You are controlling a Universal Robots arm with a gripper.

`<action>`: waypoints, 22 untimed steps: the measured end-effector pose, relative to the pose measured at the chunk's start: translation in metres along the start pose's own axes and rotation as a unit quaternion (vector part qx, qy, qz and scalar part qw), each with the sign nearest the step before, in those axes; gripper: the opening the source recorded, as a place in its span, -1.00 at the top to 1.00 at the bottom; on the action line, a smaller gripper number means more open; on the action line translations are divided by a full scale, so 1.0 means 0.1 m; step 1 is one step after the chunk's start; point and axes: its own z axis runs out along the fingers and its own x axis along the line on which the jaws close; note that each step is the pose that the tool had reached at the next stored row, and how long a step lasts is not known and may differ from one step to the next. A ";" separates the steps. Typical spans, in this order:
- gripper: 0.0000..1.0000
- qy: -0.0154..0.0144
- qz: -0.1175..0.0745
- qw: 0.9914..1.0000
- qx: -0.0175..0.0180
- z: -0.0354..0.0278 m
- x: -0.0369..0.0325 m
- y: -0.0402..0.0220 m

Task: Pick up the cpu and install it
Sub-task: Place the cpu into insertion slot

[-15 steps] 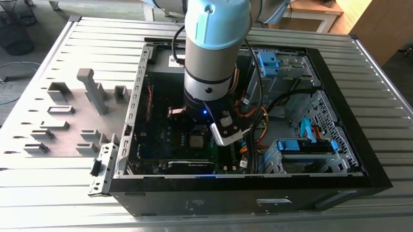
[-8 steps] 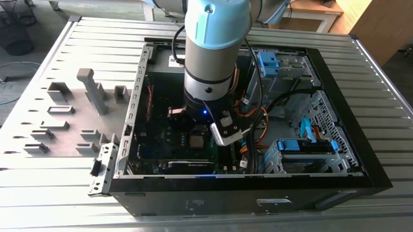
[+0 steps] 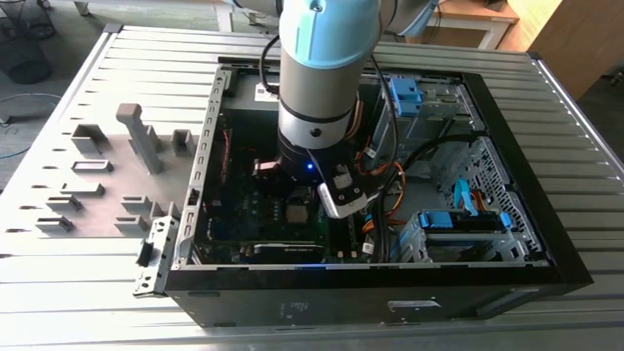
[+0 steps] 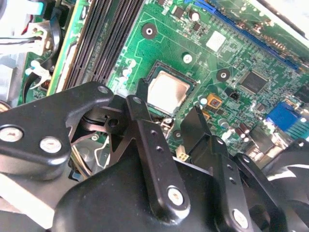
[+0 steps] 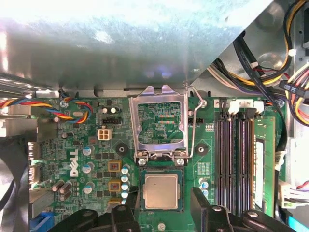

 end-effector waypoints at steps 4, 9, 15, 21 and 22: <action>-0.08 0.000 0.000 1.000 0.000 -0.065 0.001 0.001; -0.08 0.000 0.000 1.000 0.000 -0.139 0.003 0.001; -0.08 0.000 0.000 1.000 0.000 -0.140 0.003 0.001; -0.08 0.000 0.000 1.000 0.000 -0.140 0.003 0.001; -0.08 0.000 0.000 1.000 0.000 -0.140 0.003 0.001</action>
